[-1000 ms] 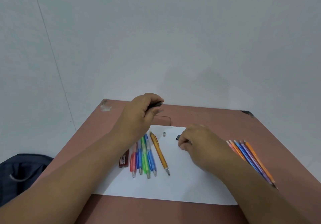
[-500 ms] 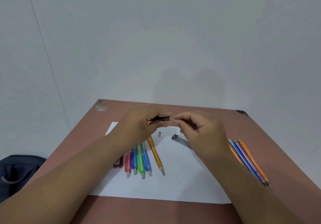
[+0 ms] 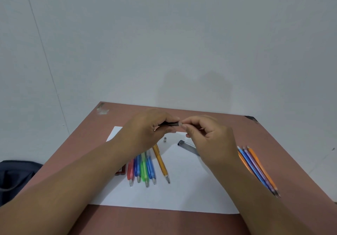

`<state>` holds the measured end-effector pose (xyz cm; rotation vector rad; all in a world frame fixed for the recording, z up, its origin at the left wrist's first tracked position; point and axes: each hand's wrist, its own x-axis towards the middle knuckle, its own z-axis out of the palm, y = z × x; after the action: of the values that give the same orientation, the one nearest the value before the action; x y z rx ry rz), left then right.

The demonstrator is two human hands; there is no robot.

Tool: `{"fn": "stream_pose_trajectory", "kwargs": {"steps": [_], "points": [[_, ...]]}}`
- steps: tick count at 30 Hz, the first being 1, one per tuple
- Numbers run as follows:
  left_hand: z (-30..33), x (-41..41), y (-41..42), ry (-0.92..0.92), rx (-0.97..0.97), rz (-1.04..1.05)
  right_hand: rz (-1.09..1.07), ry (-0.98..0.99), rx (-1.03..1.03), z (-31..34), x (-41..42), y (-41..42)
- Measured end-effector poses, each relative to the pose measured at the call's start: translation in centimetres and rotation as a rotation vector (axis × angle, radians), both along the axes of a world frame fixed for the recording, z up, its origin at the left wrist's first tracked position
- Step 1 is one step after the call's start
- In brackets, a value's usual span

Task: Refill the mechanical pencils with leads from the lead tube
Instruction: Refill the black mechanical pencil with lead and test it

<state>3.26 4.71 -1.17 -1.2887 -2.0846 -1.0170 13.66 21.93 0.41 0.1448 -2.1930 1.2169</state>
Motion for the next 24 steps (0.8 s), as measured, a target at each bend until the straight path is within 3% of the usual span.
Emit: {"fn": "stream_pose_trajectory", "kwargs": {"steps": [8,13,17,24], "points": [[0.15,0.15,-0.02,0.056,-0.022,-0.017,-0.046,0.055,0.195,-0.45,-0.32,0.45],[0.19,0.14,-0.12,0.092,-0.037,-0.023,-0.025,0.021,0.078,-0.38,-0.21,0.25],[0.23,0.21,-0.06,0.061,-0.023,-0.027,0.050,-0.075,-0.164,0.06,0.00,-0.03],[0.17,-0.45,-0.29,0.007,-0.047,-0.034,0.047,-0.114,-0.243,-0.25,-0.54,-0.46]]}}
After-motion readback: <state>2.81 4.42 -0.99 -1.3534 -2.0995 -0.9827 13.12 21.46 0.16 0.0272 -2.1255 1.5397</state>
